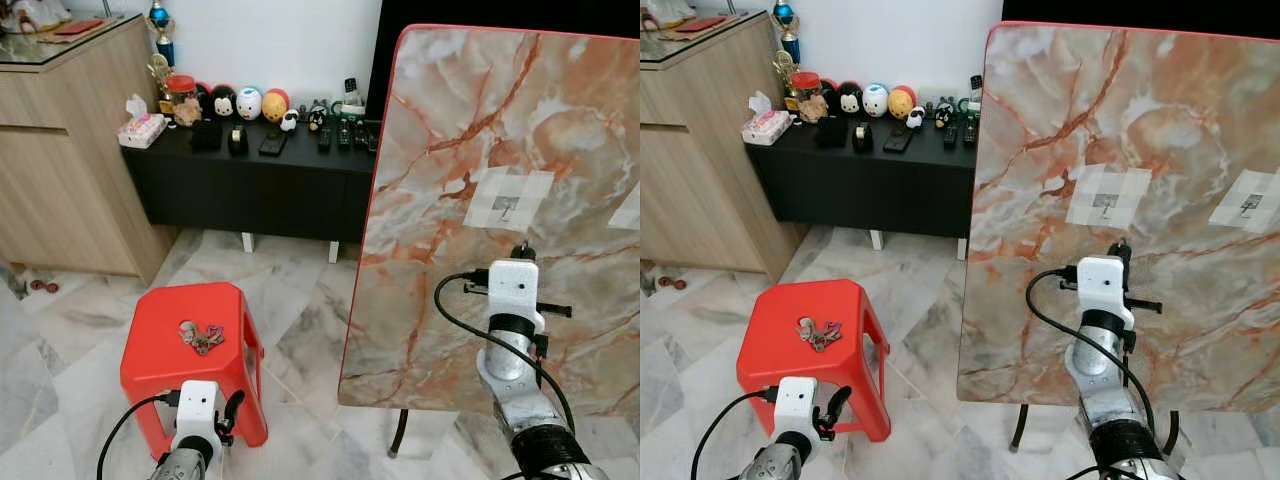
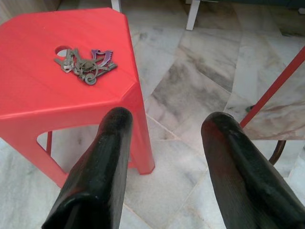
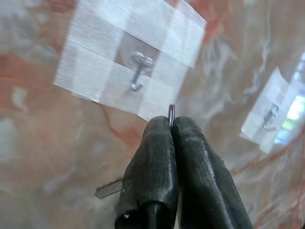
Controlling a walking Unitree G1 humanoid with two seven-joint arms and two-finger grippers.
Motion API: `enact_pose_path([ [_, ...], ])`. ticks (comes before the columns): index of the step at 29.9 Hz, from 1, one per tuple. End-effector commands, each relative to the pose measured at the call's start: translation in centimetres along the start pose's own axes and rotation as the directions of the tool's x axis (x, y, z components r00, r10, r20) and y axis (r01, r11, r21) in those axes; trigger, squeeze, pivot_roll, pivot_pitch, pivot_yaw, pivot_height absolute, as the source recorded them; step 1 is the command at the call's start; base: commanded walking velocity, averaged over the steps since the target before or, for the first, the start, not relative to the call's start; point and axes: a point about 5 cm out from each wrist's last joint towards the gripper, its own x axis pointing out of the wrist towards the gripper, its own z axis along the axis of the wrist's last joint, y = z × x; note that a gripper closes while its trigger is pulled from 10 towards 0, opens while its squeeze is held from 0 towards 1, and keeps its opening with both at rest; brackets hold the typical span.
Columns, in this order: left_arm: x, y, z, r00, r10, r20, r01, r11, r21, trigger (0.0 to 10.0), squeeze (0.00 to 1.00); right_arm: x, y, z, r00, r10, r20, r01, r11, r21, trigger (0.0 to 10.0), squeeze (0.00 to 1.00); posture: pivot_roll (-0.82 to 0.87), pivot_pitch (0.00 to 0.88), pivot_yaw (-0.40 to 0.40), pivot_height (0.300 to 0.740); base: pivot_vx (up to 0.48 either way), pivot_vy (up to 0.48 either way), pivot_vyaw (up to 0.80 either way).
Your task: Hang keys on a hook
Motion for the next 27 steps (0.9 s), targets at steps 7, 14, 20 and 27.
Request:
enact_pose_path([
  [7, -0.1, -0.2, -0.3, 1.000, -0.004, -0.015, 0.004, 1.000, -0.003, 10.0, 0.00, 0.9, -0.3, 1.2, 0.997, -0.030, 0.065, 0.034, 0.998, -0.059, 10.0, 0.00, 0.15, 0.000, -0.067, 0.740, 0.000, 0.000, 0.00],
  [14, -0.1, -0.2, -0.3, 1.000, -0.004, -0.015, 0.004, 1.000, 0.000, 10.0, 0.00, 1.6, -0.4, 1.3, 0.998, -0.034, 0.049, 0.037, 0.998, -0.055, 10.0, 0.00, 0.14, 0.000, -0.065, 0.740, 0.000, 0.000, 0.00],
  [20, 0.0, -0.2, -0.2, 1.000, -0.005, -0.012, 0.005, 1.000, -0.003, 10.0, 0.00, 2.2, -0.2, 1.7, 0.998, -0.022, 0.054, 0.025, 0.998, -0.062, 10.0, 0.00, 0.15, 0.000, -0.064, 0.740, 0.000, 0.000, 0.00],
  [27, 0.0, -0.2, -0.1, 1.000, -0.005, -0.009, 0.005, 1.000, -0.002, 10.0, 0.00, 2.3, 0.3, 1.6, 1.000, 0.011, 0.025, -0.010, 0.998, -0.058, 10.0, 0.00, 0.15, 0.000, -0.064, 0.740, 0.000, 0.000, 0.00],
])
